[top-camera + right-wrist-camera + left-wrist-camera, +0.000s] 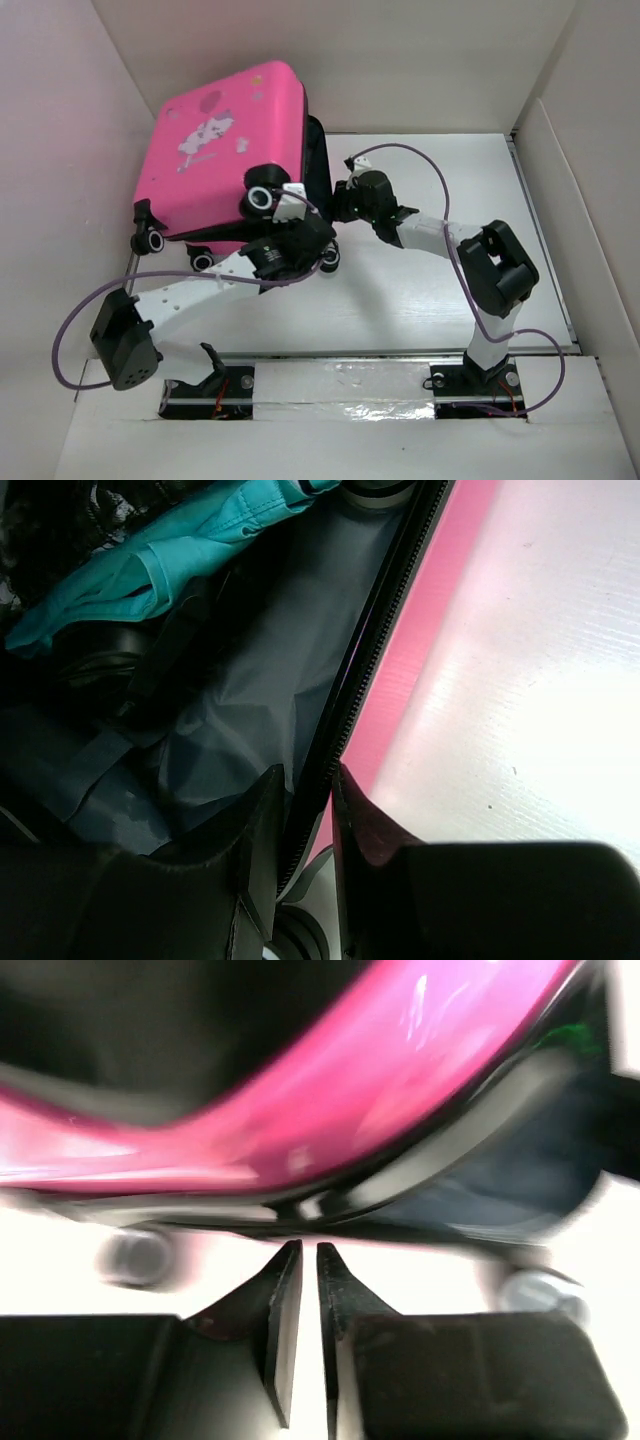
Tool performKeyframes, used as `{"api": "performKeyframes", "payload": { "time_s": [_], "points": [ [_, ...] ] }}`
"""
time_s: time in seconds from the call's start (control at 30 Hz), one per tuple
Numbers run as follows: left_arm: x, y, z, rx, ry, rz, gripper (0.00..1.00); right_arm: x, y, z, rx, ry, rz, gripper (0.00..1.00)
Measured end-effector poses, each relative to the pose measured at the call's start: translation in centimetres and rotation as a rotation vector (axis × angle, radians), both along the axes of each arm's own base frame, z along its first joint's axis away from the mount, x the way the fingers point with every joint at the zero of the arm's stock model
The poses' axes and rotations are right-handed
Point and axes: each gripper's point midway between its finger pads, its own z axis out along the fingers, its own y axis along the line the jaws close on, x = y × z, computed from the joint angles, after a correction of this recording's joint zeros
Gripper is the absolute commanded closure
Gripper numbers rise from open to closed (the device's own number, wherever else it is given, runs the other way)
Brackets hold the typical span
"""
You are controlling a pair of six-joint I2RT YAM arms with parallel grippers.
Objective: Pack the luggage
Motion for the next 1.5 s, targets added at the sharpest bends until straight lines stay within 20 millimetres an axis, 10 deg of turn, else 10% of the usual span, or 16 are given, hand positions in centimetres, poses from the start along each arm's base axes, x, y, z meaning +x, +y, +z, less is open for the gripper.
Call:
{"api": "performKeyframes", "payload": {
  "time_s": [0.1,0.23,0.47,0.63,0.83,1.0,1.13,1.3,1.5],
  "points": [
    [-0.8,-5.5,-1.9,-0.147,0.058,-0.135,0.54,-0.8,0.1,-0.2,0.009,0.005,0.001,1.0],
    [-2.0,-10.5,-0.4,-0.328,0.081,-0.294,0.41,-3.3,0.4,-0.2,0.03,0.013,0.012,1.0],
    [-2.0,-12.2,12.3,-0.649,-0.148,-0.424,0.37,-5.8,-2.1,-0.3,0.031,0.039,-0.033,1.0],
    [0.2,-3.4,18.7,-0.77,-0.368,-0.255,0.37,-8.0,-5.1,-0.4,0.031,0.047,-0.059,1.0],
    [2.4,9.5,19.5,-0.749,-0.547,0.093,0.37,-10.5,-8.4,-0.3,0.008,0.059,-0.091,1.0],
    [4.0,16.9,13.5,-0.738,-0.512,0.319,0.46,-11.1,-12.5,-0.5,0.015,0.064,-0.158,1.0],
    [3.5,19.4,3.0,-0.79,-0.341,0.446,0.52,-10.5,-16.0,-0.3,0.025,0.05,-0.24,1.0],
    [1.9,17.3,-5.5,-0.873,-0.161,0.447,0.56,-9.5,-16.9,-0.3,0.001,0.074,-0.26,1.0],
    [0.9,13.3,-8.8,-0.894,-0.103,0.347,0.58,-7.0,-17.7,-0.3,-0.028,0.116,-0.289,1.0]
  ]
}}
